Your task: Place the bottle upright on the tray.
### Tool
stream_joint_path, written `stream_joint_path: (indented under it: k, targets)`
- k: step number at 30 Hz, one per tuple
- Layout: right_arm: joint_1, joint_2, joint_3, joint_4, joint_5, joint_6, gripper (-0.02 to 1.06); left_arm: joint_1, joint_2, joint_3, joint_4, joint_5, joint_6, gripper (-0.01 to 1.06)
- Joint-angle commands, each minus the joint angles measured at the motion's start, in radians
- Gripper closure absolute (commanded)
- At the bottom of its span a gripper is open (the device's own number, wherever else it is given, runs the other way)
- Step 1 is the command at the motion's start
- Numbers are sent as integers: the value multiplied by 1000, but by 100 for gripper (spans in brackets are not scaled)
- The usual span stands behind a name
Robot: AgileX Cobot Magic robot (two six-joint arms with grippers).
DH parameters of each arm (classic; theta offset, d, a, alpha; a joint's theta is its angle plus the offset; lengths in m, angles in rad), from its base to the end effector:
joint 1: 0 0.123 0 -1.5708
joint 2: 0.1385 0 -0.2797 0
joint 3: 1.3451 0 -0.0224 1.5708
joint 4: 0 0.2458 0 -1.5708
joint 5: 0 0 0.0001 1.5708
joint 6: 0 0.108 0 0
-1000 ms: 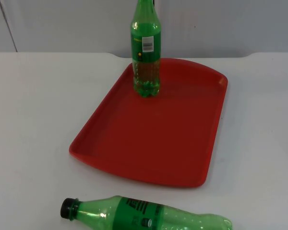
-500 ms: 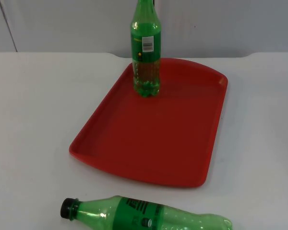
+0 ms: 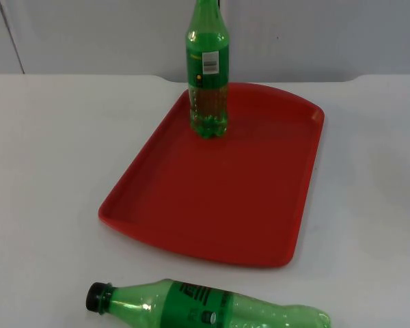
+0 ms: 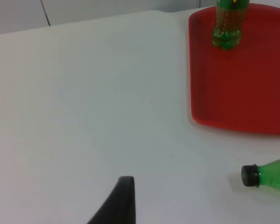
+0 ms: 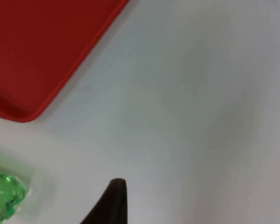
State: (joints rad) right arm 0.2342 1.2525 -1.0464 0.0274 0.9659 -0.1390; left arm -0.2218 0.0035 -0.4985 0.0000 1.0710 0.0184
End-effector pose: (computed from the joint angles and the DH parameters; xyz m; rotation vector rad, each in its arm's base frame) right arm 0.2398 0.0597 0.2958 -0.4798 2.6129 0.0664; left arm 0.0111 -0.0025 0.2656 0.2470 2.0471 -0.1258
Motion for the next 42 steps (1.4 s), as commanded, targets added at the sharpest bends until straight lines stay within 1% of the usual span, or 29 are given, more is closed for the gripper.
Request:
stream_joint_path:
  k: [1, 4, 5, 9, 10, 15, 16, 18, 20, 22, 25, 26, 30, 31, 35, 36, 39, 41, 42]
  targets:
    - [46, 38, -8, 1, -19, -12, -1, 2, -3, 4, -8, 3, 4, 0]
    - [118, 91, -8, 1, -32, -20, -1, 2, -3, 4, -8, 3, 4, 0]
    - [118, 91, -8, 1, -32, -20, -1, 2, -3, 4, -8, 3, 4, 0]
    - [225, 165, -17, 1, -48, -87, -1, 2, -3, 4, -8, 3, 4, 0]
    - [225, 165, -17, 1, -48, -87, -1, 2, -3, 4, -8, 3, 4, 0]
    - [328, 253, -96, 1, -38, -120, -1, 2, -3, 4, -8, 3, 4, 0]
    - [328, 253, -96, 1, -38, -120, -1, 2, -3, 4, -8, 3, 4, 0]
    - [370, 292, -128, 1, -36, -146, -1, 2, -3, 4, -8, 3, 4, 0]
    - [385, 308, -141, 1, -36, -146, -1, 2, -3, 4, -8, 3, 4, 0]
    - [421, 349, -173, 1, -27, -150, -1, 2, -3, 4, -8, 3, 4, 0]
    - [475, 402, -213, 1, -1, -191, -1, 2, -3, 4, -8, 3, 4, 0]
    - [475, 402, -213, 1, -1, -191, -1, 2, -3, 4, -8, 3, 4, 0]
    - [565, 462, -254, 3, 11, -255, -1, 2, -3, 4, -6, 3, 4, 0]
    - [565, 462, -254, 3, 11, -255, -1, 2, -3, 4, -6, 3, 4, 0]
    - [642, 510, -278, 3, 14, -340, -1, 2, -3, 4, -6, 3, 4, 0]
    - [642, 510, -278, 3, 14, -340, -1, 2, -3, 4, -6, 3, 4, 0]
    - [695, 546, -306, 10, 16, -371, -1, 2, -3, 4, -6, 3, 4, 0]
    - [721, 576, -336, 28, 33, -373, -1, 2, -3, 4, -6, 3, 4, 0]
    - [721, 576, -336, 28, 33, -373, -1, 2, -3, 4, -6, 3, 4, 0]
